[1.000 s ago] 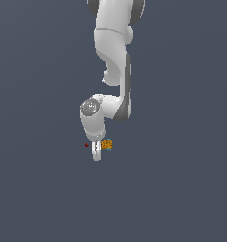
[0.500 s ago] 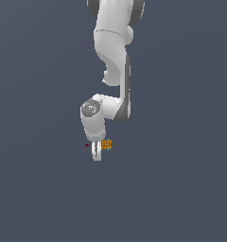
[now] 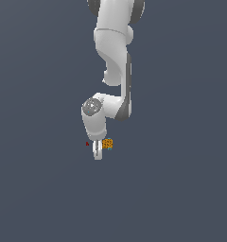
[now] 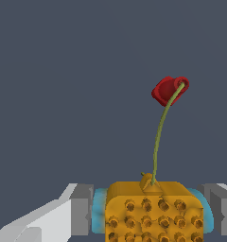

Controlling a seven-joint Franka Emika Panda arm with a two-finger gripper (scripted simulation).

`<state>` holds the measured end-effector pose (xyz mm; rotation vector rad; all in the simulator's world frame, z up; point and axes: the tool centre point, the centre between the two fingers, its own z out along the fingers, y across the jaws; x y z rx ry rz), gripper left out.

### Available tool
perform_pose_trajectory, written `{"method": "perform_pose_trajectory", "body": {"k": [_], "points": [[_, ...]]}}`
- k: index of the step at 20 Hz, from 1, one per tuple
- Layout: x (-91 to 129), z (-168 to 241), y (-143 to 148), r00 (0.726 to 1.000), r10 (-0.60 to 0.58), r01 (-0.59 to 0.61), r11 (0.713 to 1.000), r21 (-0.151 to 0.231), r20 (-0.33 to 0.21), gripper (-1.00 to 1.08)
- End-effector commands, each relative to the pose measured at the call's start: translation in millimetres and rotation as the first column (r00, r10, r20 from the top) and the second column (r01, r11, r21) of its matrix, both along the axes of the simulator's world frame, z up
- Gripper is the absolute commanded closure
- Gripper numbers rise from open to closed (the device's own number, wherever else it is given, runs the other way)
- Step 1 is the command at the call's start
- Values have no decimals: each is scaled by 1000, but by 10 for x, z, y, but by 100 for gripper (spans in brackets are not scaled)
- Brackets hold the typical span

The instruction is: Pick up the object and move it to a goal position.

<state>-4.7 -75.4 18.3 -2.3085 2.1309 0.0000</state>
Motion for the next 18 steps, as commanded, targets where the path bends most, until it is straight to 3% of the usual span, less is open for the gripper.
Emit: {"method": "perform_pose_trajectory", "body": {"k": [1, 9, 18], "points": [[-35, 33, 49, 1000, 1, -1, 1000, 0, 1, 108], [-293, 210, 347, 1000, 1, -1, 1000, 1, 1, 108], [-789, 562, 935, 1000, 1, -1, 1000, 2, 0, 108]]}}
